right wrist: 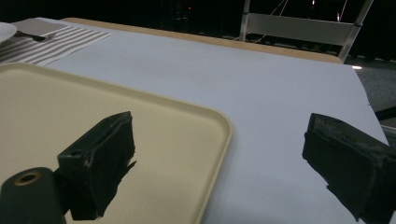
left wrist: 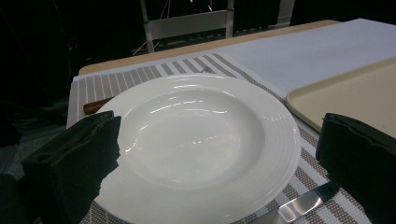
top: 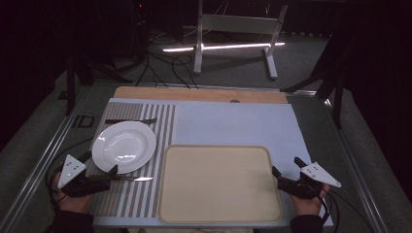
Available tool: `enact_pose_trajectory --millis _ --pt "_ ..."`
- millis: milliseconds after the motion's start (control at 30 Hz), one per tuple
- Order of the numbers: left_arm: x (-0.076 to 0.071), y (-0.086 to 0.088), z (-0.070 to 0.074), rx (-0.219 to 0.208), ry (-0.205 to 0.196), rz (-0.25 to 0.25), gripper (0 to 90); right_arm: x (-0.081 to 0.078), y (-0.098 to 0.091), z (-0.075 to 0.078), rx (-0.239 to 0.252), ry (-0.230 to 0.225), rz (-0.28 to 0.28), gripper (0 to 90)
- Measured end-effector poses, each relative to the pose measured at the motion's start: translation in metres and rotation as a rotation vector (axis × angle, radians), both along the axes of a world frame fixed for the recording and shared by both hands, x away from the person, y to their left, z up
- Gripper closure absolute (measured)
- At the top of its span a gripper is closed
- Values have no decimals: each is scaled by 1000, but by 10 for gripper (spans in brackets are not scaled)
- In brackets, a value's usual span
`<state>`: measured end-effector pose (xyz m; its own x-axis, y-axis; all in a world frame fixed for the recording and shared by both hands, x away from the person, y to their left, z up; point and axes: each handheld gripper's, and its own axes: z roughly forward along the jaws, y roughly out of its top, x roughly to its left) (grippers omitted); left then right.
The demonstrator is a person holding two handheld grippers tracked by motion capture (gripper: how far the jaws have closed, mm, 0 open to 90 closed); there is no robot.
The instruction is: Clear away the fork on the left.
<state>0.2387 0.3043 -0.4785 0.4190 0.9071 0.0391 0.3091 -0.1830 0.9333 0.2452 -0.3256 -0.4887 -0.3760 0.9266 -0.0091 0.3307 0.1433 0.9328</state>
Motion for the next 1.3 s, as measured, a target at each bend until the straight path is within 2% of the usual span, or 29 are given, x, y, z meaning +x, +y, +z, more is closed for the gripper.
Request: enact_pose_trajectory --millis 400,667,1300 --pt "5 3 8 0 -6 1 1 1 2 -1 -10 6 15 89" --pt "10 8 11 15 -3 3 1 1 2 -1 -8 3 17 89" --pt "36 17 23 59 6 5 1 1 2 -2 -7 2 21 89"
